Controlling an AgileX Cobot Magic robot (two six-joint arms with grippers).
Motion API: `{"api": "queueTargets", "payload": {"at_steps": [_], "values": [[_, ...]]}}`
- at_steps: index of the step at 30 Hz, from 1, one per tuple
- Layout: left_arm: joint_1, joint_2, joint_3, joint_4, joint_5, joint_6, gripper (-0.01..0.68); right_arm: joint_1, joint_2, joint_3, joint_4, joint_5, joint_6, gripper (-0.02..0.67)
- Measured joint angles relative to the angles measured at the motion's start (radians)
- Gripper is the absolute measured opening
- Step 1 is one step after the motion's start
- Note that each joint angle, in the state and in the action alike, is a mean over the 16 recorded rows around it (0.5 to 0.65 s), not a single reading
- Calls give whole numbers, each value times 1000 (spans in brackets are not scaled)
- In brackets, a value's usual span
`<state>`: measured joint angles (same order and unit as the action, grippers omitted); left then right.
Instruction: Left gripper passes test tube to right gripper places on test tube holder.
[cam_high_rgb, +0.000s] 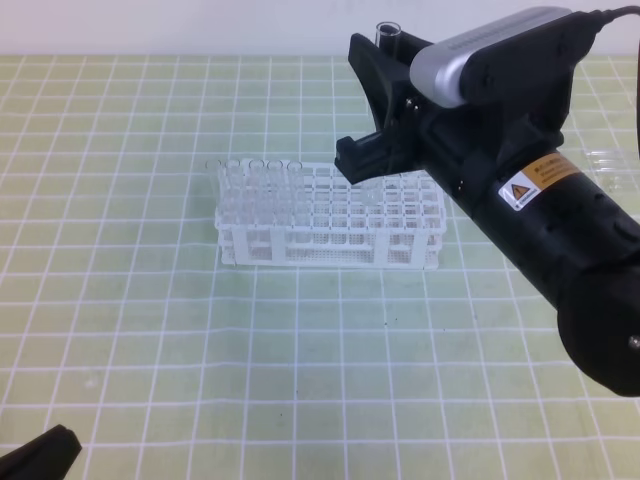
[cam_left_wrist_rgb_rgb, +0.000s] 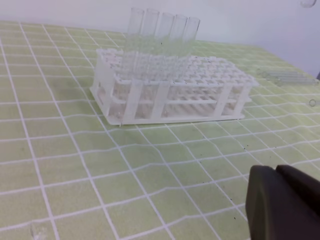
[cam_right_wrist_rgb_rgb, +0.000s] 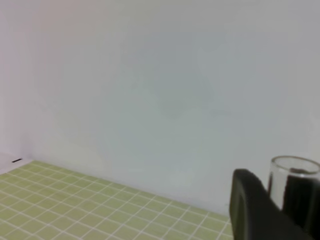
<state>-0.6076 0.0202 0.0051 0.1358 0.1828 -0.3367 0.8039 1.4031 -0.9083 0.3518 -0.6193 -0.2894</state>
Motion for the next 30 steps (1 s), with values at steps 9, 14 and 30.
{"api": "queueTargets", "payload": {"at_steps": [9, 14, 30], "values": [[0, -1, 0, 0, 2, 0, -2, 0, 4, -3, 0, 1, 1, 97], [0, 0, 0, 0, 2, 0, -2, 0, 29, -24, 0, 15, 2, 97], [0, -1, 0, -1, 4, 1, -2, -9, 226, -138, -9, -48, 5, 97]]}}
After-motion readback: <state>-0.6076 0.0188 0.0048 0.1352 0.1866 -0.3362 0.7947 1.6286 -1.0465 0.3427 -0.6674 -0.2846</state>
